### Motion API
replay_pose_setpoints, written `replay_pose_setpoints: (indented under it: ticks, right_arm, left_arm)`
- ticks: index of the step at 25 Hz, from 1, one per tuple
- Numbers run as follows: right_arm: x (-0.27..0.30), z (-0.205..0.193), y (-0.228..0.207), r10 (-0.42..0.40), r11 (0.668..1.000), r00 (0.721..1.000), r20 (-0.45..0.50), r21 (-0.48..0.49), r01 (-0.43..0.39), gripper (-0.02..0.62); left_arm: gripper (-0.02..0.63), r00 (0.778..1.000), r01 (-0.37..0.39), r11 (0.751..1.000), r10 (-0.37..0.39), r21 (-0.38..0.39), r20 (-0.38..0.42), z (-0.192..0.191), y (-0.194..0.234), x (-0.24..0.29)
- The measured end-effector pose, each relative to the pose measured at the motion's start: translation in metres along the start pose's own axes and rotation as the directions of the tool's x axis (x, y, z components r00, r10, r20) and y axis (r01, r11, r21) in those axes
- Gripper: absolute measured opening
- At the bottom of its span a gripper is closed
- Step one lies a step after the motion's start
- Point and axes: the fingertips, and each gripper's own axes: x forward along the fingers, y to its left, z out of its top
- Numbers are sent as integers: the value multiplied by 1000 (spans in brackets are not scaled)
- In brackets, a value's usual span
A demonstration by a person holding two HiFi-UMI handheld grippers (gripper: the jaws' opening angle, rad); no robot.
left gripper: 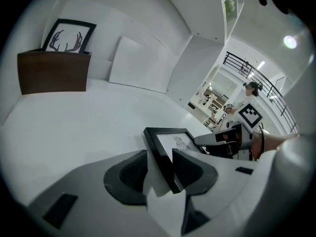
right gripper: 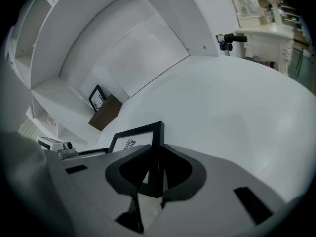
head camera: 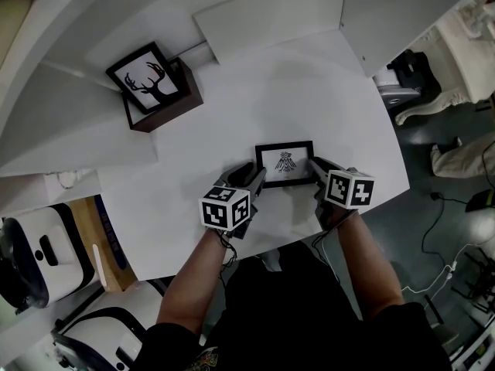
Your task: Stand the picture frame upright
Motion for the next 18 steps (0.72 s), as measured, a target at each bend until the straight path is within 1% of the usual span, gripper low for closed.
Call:
replay_pose_setpoints:
  ticks: [2, 6, 8, 11, 13, 15, 17, 18]
  right_arm:
    - [-1, 1, -2, 21, 999, 1000, -1, 39, -21, 67]
    - [-1, 3, -3, 54, 995, 999, -9, 87, -53, 67]
    - [-1, 3, -3, 59, 994, 998, -9, 91, -58, 67]
    - [-1, 1, -1, 57, 996, 998, -18, 67, -56, 67]
    - [0, 1, 0, 57, 997, 998, -19, 54, -56, 66]
    - [0, 1, 1, 63, 997, 998, -17, 45, -62, 66]
    - [-1, 0, 3, 65, 997, 998, -14, 35, -65, 66]
    - [0, 0, 3, 64, 998, 998, -14, 31, -63, 66]
  left_arm:
    - [175, 1000, 4, 1000, -4, -18, -7, 0, -2, 2]
    - [178, 1000, 23, 998, -24, -63, -7, 2, -5, 5]
    - [178, 999, 42, 996, -43, -79, -7, 4, -8, 9]
    - [178, 996, 89, 989, -91, -117, -15, 8, -15, 15]
    - [178, 991, 130, 976, -134, -176, -9, 11, -18, 18]
    - [170, 982, 181, 953, -187, -243, -3, 12, -22, 20]
    - [150, 975, 212, 933, -220, -292, 7, 13, -24, 21]
    - [122, 974, 218, 928, -225, -302, 13, 13, -24, 22]
